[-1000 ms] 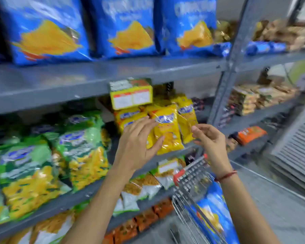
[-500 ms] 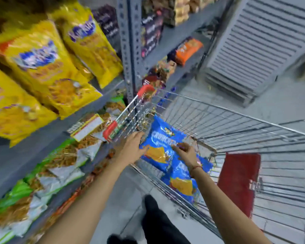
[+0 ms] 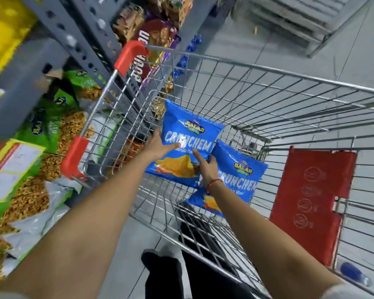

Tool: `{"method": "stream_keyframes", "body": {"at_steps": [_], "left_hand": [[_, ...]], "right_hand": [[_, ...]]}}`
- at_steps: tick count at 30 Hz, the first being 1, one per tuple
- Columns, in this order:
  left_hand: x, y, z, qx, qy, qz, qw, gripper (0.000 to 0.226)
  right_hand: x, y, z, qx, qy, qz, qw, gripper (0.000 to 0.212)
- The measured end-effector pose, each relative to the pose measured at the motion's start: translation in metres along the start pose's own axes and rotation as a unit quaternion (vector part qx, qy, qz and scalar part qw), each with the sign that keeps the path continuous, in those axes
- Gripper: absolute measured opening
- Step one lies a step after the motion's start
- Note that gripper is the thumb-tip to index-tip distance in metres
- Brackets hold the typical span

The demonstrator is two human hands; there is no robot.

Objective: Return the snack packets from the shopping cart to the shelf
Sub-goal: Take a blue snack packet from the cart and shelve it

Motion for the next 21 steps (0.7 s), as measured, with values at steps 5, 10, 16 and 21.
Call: {"method": "stream_keyframes", "body": {"at_steps": [5, 10, 16, 21], "left_hand": [[0.018, -0.007, 0.031, 0.026, 0.059, -0.090, 0.994, 0.104], [0.041, -0.010, 0.049, 0.038, 0.094, -0.156, 0.983, 0.100], [0.016, 0.001, 0.011, 0.066, 0.105, -0.197, 0.972, 0.081], [0.000, 0.011, -0.030, 0.041, 0.075, -0.218, 0.972, 0.083]], "right_hand": [[0.002, -0.009, 0.022, -0.004, -0.040, -0.008, 0.999, 0.100], [0.011, -0.012, 0.026, -0.008, -0.054, 0.020, 0.998, 0.104], [0.021, -0.008, 0.009, -0.034, -0.001, 0.027, 0.999, 0.109], [0.029, 0.005, -0.024, -0.058, 0.037, 0.028, 0.997, 0.078]]}}
Point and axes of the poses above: each hand's wrist, its own z-axis towards the middle knuckle, its own y-axis out of the back of the hand, x = y × z, the point moved 2 cm from there along z, towards the middle knuckle, and after that the axes turned 9 degrees about -z, right-handed, at the moved point
